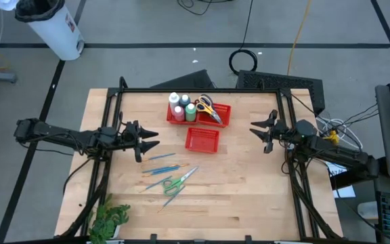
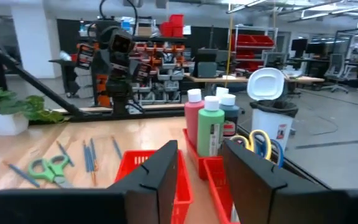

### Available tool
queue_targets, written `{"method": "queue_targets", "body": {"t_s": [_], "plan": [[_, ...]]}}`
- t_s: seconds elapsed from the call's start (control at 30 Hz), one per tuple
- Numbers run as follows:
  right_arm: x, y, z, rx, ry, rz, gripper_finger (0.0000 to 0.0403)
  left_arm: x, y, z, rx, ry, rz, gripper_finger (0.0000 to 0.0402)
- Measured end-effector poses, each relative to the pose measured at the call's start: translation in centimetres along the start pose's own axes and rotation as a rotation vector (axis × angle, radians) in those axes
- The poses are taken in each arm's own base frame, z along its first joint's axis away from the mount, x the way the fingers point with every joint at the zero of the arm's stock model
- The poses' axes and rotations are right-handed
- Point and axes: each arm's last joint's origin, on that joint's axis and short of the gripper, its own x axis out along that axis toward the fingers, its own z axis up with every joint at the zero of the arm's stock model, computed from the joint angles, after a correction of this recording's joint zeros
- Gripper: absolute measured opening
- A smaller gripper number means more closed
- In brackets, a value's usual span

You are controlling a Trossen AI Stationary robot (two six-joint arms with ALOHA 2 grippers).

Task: Pick & Place Paint Supplies
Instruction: Put the green scissors into the top right red bin

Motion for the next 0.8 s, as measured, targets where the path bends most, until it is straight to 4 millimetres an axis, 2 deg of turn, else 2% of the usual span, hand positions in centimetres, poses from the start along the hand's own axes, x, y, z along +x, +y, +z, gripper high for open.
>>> {"method": "queue_targets", "body": {"t_s": [0.33,0.5,0.63,0.8], "plan": [[-0.24,-0.01,-0.15,-0.025,0.012,0.007,0.0062,0.0,0.09,-0.26,-0.032,0.027,0.009,0.0209],[-0.23,0.0,-0.16,-0.03,0.013,0.011,0.0036,0.0,0.09,-0.27,0.024,0.027,0.009,0.0209],[-0.23,0.0,-0.15,-0.028,0.012,0.011,0.0026,0.0,0.12,-0.35,0.073,0.036,0.011,0.0209],[-0.23,0.01,-0.15,-0.028,0.012,0.011,0.0023,0.0,0.04,-0.28,-0.009,0.032,-0.007,0.0209]]}}
